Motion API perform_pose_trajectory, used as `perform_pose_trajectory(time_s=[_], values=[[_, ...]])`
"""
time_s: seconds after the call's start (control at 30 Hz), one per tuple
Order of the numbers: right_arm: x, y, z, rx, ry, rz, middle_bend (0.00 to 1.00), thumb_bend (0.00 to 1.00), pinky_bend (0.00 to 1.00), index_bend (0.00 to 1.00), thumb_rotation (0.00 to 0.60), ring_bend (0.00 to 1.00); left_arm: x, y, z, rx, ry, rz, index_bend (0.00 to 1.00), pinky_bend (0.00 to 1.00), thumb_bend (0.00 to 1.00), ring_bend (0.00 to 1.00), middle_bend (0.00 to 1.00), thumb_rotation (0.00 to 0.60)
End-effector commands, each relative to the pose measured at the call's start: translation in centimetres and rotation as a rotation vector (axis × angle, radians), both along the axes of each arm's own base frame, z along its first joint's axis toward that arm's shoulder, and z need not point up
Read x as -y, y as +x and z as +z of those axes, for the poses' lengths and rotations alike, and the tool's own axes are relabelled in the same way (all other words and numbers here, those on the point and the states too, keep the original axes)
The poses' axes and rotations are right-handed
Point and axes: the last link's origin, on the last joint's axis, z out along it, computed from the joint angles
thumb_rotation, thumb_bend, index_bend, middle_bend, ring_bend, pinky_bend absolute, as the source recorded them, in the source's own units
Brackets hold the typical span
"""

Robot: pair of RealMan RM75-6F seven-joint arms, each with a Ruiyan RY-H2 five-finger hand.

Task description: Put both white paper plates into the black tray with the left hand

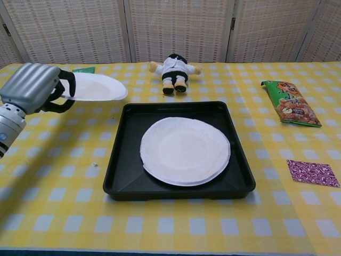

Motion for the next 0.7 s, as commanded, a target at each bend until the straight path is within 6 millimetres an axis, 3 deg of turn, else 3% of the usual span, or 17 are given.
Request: perform_pose_trajectory(time_s=[0.03,0.27,0.7], values=[[-0.3,0.2,-0.1,0.001,0.001,0.010,0.00,0.37,0.00,0.00,0.600,0.00,0.3,-0.1,1.2,0.004,0.044,-0.028,0.63,1.00,0.46,1.00,1.00,0.600],[-0.5,0.6,-0.5,0.002,0.021,0.036,0.00,0.37,0.00,0.00,0.600,0.00,2.3,0.9,2.3,0.034,0.083,-0.122,0.64,1.00,0.46,1.00,1.00,0.600],[-1.1,1.4,-0.3,0.032,0.029,0.087,0.00,0.37,0.00,0.00,0.600,0.00,8.7,7.4,-0.1,0.097,-0.127,-0.242,0.64,1.00,0.46,1.00,1.00,0.600]])
